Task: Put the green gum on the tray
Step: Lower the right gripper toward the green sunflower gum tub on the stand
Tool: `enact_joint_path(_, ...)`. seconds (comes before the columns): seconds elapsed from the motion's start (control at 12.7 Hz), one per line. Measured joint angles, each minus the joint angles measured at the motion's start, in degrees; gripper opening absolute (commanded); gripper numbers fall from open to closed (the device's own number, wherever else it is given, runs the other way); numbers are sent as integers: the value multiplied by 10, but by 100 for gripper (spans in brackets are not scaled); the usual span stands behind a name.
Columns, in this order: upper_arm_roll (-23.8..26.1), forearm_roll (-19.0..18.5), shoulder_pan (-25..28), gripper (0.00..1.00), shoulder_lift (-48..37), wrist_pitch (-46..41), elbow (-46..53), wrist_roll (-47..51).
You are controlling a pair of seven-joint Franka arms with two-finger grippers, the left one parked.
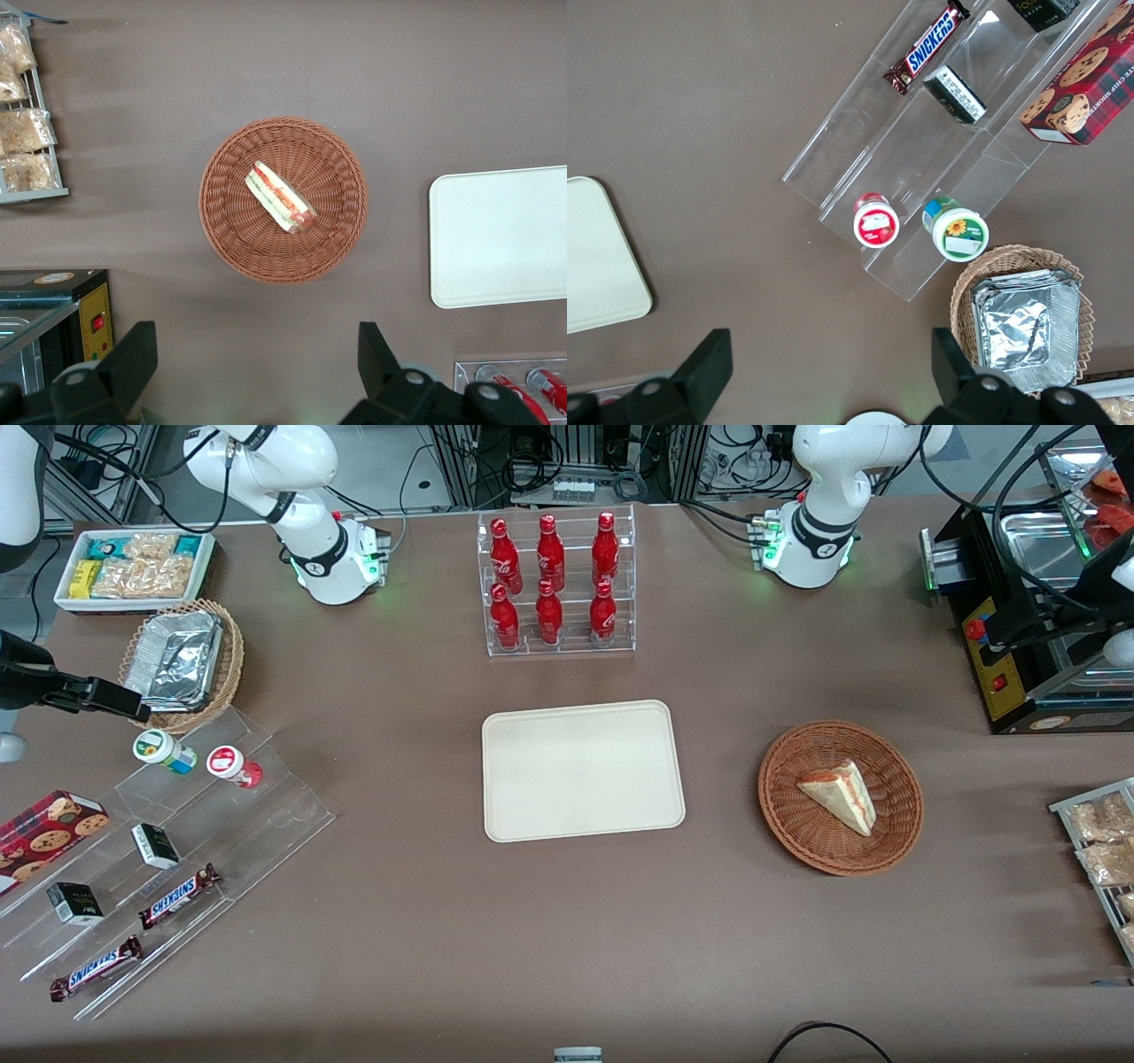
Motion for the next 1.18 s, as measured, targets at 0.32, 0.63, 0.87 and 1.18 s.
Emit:
enact_joint_path(0.32, 3, 0, 0, 100, 1, 0, -3, -4)
enact_joint_path(0.63, 2, 0, 0, 100, -16, 57, -69, -74)
enact_joint_path(0.87, -3, 0, -3, 100, -65, 136, -180, -172)
enact_joint_path(1.18, -19, 0, -28, 100, -100, 207, -269, -342)
